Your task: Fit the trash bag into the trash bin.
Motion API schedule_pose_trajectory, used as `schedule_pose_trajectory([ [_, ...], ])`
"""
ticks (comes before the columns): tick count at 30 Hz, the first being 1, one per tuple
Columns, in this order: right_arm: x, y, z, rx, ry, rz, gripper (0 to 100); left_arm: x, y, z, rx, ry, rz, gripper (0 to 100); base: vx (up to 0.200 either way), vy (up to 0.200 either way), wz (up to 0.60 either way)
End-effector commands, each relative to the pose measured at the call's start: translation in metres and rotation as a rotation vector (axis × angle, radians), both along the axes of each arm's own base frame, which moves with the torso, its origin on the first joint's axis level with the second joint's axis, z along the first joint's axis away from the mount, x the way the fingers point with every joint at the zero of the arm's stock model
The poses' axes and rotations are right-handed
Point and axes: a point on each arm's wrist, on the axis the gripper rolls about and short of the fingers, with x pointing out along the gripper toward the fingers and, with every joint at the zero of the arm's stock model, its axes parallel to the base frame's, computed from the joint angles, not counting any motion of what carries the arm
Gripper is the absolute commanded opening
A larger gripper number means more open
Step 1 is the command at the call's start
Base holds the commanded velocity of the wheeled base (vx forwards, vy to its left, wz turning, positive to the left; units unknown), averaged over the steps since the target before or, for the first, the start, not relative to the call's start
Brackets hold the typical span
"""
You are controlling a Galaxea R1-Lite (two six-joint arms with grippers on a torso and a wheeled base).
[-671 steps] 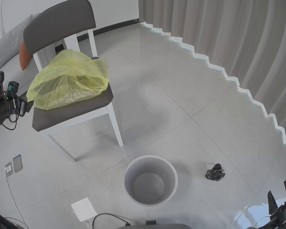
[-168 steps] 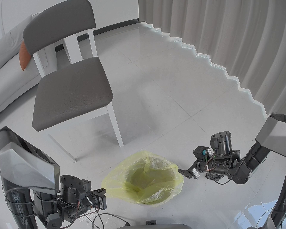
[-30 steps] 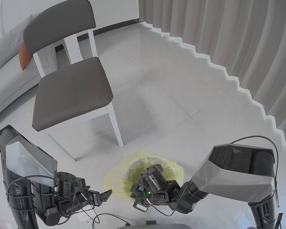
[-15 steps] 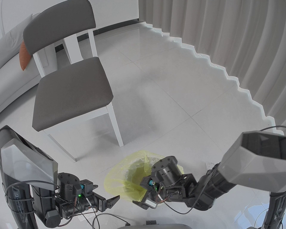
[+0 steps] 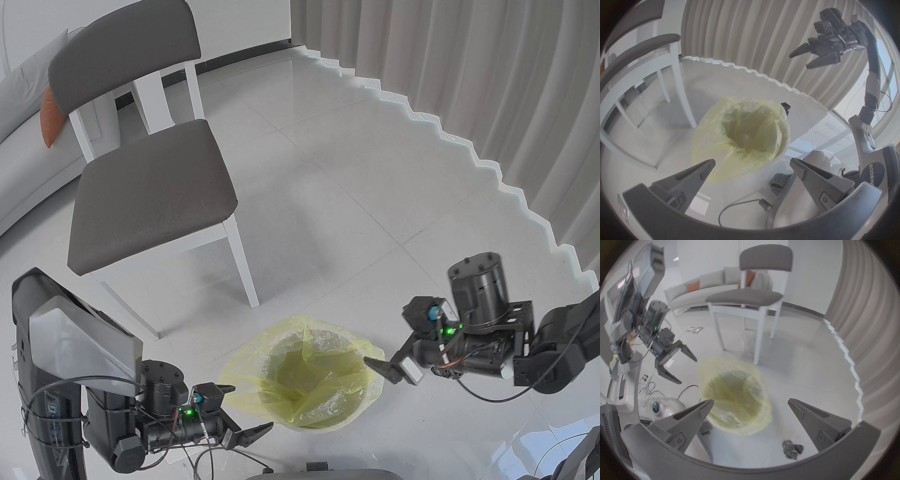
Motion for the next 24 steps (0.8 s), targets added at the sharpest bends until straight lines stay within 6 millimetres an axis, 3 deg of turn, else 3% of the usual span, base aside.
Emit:
schedule_pose_trajectory([
  [1,-0.014,-0.041,0.025,0.063,-0.039,-0.126,100,0.016,-0.027,-0.021,-0.013,-0.032,-0.089,100,0.0,0.0,0.0],
  [4,-0.015,-0.047,0.016,0.081,0.007,-0.169,100,0.024,-0.04,-0.032,-0.015,-0.036,-0.114,100,0.0,0.0,0.0],
  [9,-0.017,-0.051,0.016,0.079,0.005,-0.166,100,0.02,-0.042,-0.036,-0.008,-0.023,-0.126,100,0.0,0.0,0.0],
  [15,-0.02,-0.052,0.016,0.077,0.006,-0.162,100,0.018,-0.035,-0.039,0.033,-0.023,-0.123,100,0.0,0.0,0.0],
  [24,-0.021,-0.051,0.016,0.058,0.002,-0.139,100,0.038,-0.026,-0.061,0.107,-0.065,-0.083,100,0.0,0.0,0.0],
])
